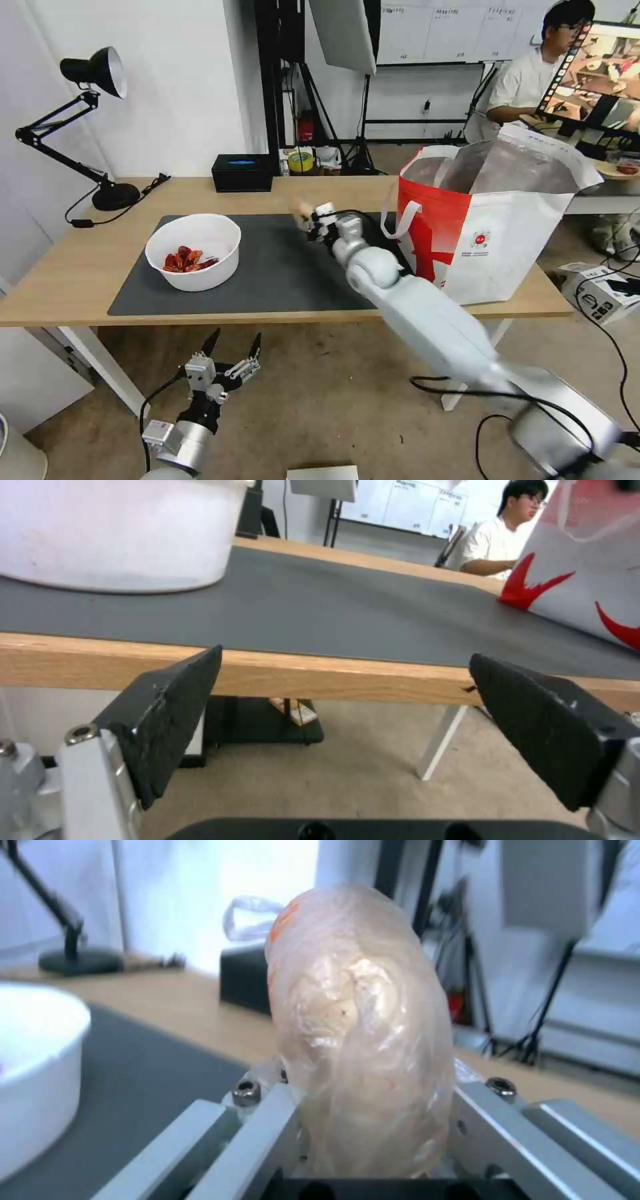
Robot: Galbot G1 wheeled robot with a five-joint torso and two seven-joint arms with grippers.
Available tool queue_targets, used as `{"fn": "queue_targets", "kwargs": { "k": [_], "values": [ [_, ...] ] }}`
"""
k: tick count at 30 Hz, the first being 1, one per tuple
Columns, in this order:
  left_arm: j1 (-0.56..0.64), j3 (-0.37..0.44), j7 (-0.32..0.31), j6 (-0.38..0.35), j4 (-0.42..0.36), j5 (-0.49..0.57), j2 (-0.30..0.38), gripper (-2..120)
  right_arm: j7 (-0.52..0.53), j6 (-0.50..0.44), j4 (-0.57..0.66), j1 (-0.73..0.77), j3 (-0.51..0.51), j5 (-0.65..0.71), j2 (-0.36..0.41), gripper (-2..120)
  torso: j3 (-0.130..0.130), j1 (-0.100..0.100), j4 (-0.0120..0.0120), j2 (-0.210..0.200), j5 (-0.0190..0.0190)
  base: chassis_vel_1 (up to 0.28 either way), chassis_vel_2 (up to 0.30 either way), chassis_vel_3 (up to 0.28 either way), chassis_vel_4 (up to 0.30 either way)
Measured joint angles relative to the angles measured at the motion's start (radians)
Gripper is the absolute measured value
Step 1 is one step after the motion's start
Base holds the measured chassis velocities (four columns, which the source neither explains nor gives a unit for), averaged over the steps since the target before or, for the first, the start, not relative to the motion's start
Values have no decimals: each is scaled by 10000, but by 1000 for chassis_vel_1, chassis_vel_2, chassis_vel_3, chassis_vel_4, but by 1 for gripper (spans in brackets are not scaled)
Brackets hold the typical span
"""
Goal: Pick up the trash from the table and place it into the takeout bag.
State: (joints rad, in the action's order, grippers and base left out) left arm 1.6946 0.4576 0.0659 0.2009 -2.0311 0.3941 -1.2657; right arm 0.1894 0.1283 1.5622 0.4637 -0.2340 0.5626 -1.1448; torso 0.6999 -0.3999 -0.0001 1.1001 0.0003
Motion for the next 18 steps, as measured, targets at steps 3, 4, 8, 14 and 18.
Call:
{"fn": "queue_targets", "kwargs": {
  "k": [3, 4, 8, 14, 18],
  "values": [
    [41, -50, -2, 1, -11, -58, -26, 100, 232, -300, 909, 490, 403, -51, 490, 8, 0, 0, 1, 0, -2, 0, 0, 0, 0],
    [77, -93, -5, 0, -11, -122, -60, 100, 427, -436, 1572, 896, 743, -93, 811, 8, 0, 0, 0, 0, -1, 0, 0, 0, 0],
    [148, -255, -4, 9, 6, -316, -185, 100, 873, -674, 3115, 2106, 1951, -91, 1546, 8, -1, 1, -1, 1, 0, 0, 0, 0, 0],
    [204, -445, -4, 21, 29, -529, -294, 100, 1148, -1191, 4058, 2845, 3137, 91, 2225, 7, -1, 1, -1, 0, -1, 0, 0, 0, 0],
    [247, -531, -4, 22, 2, -610, -351, 100, 1520, -1230, 4262, 2921, 3814, 325, 2708, 7, -1, 1, 1, 0, -2, 0, 0, 0, 0]
  ]
}}
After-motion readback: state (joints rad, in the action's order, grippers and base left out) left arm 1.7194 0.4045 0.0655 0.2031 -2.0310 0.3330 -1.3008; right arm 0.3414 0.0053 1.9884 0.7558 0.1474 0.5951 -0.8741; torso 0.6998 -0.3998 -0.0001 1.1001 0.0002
